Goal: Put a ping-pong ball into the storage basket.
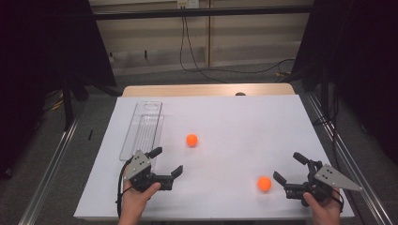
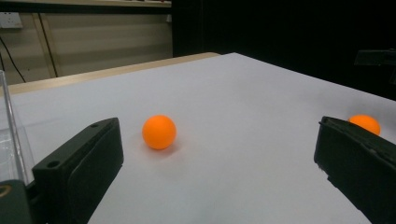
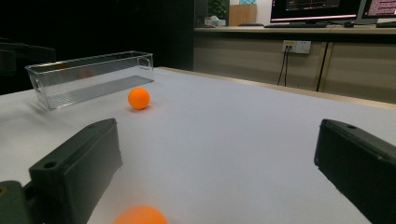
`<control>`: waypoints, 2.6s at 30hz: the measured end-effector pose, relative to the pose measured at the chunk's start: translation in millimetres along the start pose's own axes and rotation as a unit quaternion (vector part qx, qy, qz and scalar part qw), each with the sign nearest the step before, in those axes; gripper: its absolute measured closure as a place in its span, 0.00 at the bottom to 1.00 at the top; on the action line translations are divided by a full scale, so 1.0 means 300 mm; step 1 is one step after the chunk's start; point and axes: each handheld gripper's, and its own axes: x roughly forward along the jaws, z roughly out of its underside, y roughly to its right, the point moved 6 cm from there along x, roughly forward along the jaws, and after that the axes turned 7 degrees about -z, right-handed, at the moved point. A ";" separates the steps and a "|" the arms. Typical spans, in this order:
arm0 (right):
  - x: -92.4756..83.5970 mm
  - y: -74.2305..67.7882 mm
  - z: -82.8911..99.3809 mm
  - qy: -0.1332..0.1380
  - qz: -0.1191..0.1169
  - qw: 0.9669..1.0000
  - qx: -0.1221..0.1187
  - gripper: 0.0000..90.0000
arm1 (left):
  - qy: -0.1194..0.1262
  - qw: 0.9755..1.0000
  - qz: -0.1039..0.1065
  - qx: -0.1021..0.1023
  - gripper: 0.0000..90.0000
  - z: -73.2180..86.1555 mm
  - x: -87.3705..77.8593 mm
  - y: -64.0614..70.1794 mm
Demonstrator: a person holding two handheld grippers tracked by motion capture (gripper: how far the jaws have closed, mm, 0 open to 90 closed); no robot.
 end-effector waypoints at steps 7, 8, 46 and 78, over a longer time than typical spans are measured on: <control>0.000 -0.002 0.001 0.000 -0.002 1.000 0.001 0.00 | -0.009 1.000 0.006 0.007 0.02 0.001 0.018 0.011; 0.000 -0.004 0.002 -0.001 -0.003 1.000 0.002 0.00 | -0.009 1.000 0.006 0.007 0.02 0.001 0.018 0.011; 0.001 -0.009 0.000 0.000 -0.003 1.000 -0.004 0.00 | -0.035 0.998 0.045 0.018 0.02 -0.005 0.112 0.108; -0.018 0.000 0.001 -0.001 -0.004 1.000 -0.001 0.00 | -0.045 0.996 0.072 0.024 0.02 -0.016 0.186 0.184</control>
